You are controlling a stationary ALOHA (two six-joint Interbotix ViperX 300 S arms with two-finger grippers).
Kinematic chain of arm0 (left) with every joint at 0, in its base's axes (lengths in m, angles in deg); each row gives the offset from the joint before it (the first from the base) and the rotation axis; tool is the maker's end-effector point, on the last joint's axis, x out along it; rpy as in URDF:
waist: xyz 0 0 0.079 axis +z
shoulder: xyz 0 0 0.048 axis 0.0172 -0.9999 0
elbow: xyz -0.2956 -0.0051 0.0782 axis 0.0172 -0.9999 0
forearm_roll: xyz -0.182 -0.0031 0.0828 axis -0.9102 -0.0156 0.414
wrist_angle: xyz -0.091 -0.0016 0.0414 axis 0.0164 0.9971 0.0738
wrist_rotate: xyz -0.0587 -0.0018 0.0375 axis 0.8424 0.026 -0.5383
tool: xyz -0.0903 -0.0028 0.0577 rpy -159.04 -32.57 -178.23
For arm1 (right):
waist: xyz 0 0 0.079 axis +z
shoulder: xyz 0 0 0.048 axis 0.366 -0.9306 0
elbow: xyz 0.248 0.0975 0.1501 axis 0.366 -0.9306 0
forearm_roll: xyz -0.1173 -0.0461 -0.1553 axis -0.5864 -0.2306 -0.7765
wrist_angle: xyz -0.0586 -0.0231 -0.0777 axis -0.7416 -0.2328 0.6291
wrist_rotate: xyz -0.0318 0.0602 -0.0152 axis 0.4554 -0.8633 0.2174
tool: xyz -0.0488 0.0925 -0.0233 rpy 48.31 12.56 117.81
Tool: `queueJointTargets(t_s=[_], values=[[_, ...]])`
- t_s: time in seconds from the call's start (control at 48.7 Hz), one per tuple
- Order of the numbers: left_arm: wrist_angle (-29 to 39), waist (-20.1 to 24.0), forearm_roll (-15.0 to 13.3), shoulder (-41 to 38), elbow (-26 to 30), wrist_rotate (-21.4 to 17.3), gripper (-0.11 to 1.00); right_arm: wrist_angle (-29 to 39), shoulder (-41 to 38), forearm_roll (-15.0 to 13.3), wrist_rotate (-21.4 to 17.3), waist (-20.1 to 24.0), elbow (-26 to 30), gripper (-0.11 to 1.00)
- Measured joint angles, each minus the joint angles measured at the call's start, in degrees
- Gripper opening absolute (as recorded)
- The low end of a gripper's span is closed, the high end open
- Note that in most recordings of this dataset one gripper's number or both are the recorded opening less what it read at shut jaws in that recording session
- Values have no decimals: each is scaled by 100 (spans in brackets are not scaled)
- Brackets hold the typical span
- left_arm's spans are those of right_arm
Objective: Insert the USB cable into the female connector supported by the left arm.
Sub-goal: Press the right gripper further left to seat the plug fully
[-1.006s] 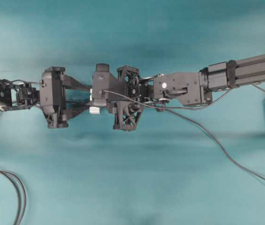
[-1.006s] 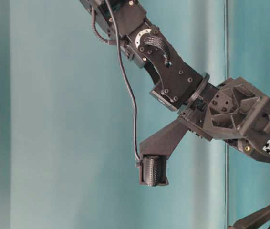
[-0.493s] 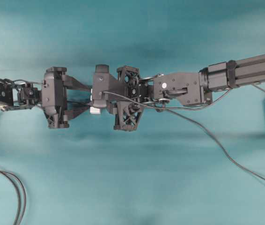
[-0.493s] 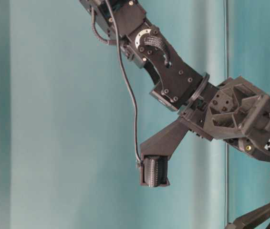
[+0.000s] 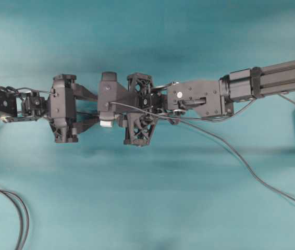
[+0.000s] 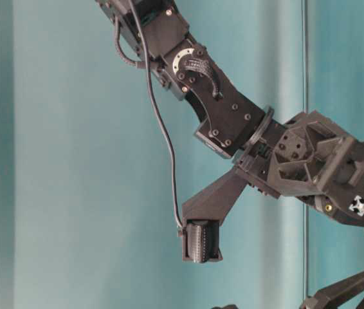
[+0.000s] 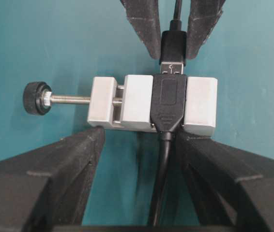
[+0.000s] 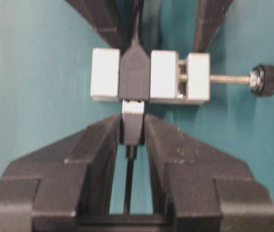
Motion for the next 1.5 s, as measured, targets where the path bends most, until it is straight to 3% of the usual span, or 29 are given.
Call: queueJointTargets(t_s=[0.431,1.499], values=[[299,-9,9,9,193,0,76,26,-53,0,149,0,53,21],[510,-9,-35,-18,369,158,76,360,-26,-9,105,62,70,23]])
